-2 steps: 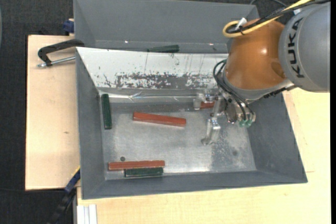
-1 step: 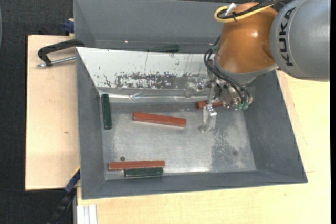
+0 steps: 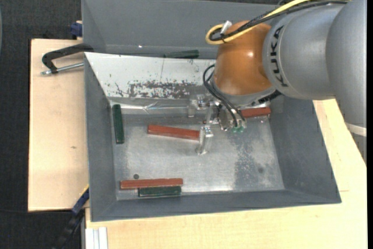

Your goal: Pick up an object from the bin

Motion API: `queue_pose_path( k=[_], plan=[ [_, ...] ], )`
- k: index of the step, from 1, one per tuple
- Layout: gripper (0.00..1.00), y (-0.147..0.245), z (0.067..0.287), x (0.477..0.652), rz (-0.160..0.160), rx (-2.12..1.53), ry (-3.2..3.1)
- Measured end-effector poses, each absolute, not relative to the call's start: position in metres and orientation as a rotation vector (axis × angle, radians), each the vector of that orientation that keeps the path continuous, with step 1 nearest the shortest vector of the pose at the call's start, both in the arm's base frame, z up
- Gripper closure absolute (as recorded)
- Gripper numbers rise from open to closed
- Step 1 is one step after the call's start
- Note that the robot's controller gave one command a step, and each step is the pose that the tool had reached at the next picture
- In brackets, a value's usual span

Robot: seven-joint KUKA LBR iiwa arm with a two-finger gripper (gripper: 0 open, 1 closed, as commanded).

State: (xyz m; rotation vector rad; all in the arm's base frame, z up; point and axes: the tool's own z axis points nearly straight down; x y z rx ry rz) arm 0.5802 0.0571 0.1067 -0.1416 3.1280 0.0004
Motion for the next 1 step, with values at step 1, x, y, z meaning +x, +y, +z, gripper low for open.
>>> queue_pose_path(
  k=[1],
  plan=[
    [1.00, 0.0216, 0.0789, 0.5997, 0.001, -0.245, 3.126]
  ],
)
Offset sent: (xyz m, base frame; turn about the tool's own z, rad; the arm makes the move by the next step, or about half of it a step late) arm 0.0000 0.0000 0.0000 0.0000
